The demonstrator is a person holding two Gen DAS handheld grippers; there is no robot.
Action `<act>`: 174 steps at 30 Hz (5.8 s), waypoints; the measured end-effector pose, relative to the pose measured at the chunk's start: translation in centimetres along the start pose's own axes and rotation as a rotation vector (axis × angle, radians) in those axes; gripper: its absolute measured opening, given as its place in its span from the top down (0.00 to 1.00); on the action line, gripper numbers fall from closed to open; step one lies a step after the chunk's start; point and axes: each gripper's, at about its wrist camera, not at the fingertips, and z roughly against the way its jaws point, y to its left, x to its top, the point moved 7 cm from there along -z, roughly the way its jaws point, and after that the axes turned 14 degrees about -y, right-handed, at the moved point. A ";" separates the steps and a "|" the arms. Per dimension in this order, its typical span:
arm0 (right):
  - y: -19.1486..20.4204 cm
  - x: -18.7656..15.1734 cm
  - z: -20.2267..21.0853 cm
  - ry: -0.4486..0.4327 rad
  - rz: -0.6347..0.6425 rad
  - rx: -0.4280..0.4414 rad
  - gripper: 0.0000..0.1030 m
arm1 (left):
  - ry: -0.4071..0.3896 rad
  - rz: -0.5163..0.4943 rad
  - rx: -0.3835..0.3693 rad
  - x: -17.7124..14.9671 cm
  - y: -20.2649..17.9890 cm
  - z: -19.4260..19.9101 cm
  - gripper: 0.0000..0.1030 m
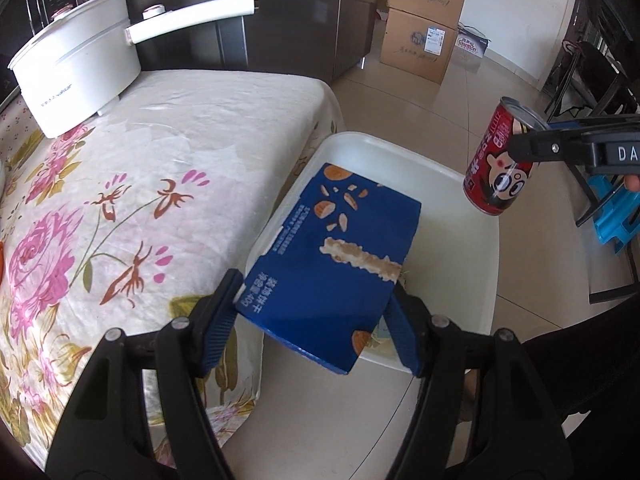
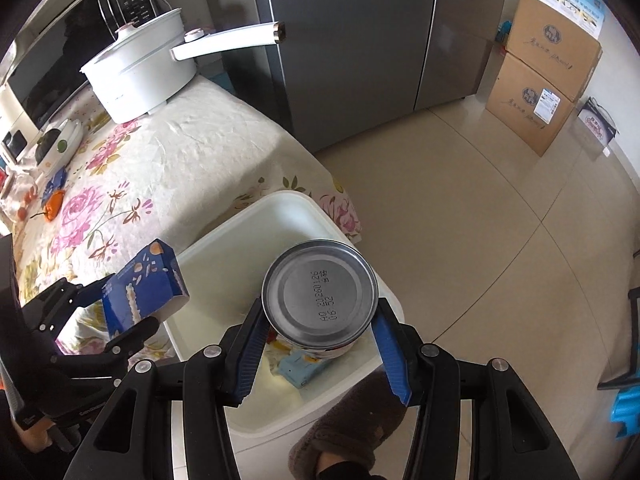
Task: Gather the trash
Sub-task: 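Carry box and can over the bin, opening the left tool to drop the box, then open the right tool over the bin to drop the red can, then move both open tools back over the table toward the orange pepper, then grasp the orange pepper by its stem with the right tool, then grasp the blue snack packet with the left tool while the right holds the pepper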
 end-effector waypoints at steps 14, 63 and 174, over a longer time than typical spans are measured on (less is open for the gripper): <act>0.0 -0.5 -0.9 0.031 0.015 -0.016 0.48 | 0.033 0.040 0.119 -1.1 3.9 2.7 0.04; 26.2 0.8 -2.8 0.001 0.309 0.159 0.22 | -0.030 0.643 0.414 -11.7 29.0 22.4 0.01; 33.4 7.6 -11.2 0.060 0.271 0.473 0.67 | -0.048 0.384 0.213 -1.0 40.9 3.8 0.30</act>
